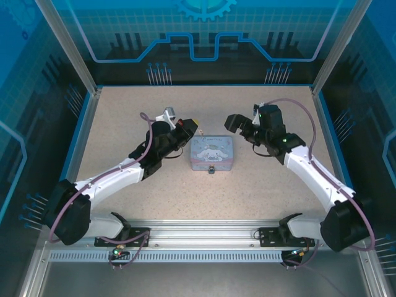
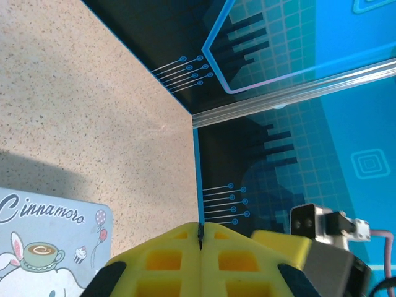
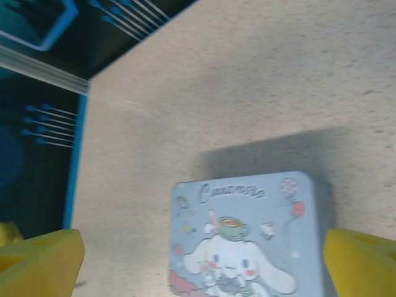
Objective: Unlock the padlock with the key
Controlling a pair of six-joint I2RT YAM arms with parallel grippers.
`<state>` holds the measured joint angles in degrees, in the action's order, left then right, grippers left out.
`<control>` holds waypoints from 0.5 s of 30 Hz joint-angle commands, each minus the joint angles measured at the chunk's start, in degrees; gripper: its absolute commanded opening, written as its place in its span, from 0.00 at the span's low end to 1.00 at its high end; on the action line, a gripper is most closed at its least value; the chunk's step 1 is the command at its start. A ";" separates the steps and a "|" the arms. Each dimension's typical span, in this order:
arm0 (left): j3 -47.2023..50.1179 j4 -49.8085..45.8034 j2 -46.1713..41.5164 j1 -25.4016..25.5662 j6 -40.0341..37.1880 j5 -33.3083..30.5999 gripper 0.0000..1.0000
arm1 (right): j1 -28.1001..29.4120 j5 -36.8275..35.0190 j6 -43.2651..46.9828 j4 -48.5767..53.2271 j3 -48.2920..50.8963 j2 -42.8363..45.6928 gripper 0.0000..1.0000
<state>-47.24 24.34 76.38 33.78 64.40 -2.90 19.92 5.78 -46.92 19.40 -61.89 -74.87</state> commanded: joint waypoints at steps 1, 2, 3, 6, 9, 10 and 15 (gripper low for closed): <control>-2.68 1.71 0.53 0.43 -0.93 -1.98 0.00 | -2.75 -2.19 5.39 14.83 -9.19 -7.31 1.00; -2.84 1.97 0.65 0.46 -0.92 -2.02 0.00 | -3.52 -1.78 5.99 16.27 -10.30 -9.12 1.00; -2.89 1.94 0.78 0.42 -0.91 -2.16 0.00 | -4.26 -1.08 6.20 16.34 -10.53 -10.35 1.00; -3.34 1.85 1.27 0.47 -1.29 -2.03 0.00 | -5.38 -0.32 6.21 10.42 -6.64 -10.15 1.00; -3.81 1.94 1.67 0.42 -2.29 -2.01 0.00 | -6.34 0.92 2.96 -2.09 2.43 -5.74 1.00; -3.98 2.07 1.80 0.45 -2.54 -2.01 0.00 | -6.90 2.81 2.08 -4.62 4.11 -4.87 1.00; -4.17 4.29 2.96 0.39 -2.87 -2.38 0.00 | -7.54 15.33 -6.01 -19.06 10.48 -4.32 1.00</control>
<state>-49.36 25.43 78.65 33.93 63.26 -3.86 12.80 11.77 -46.63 14.44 -54.19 -80.82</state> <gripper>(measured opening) 0.049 0.996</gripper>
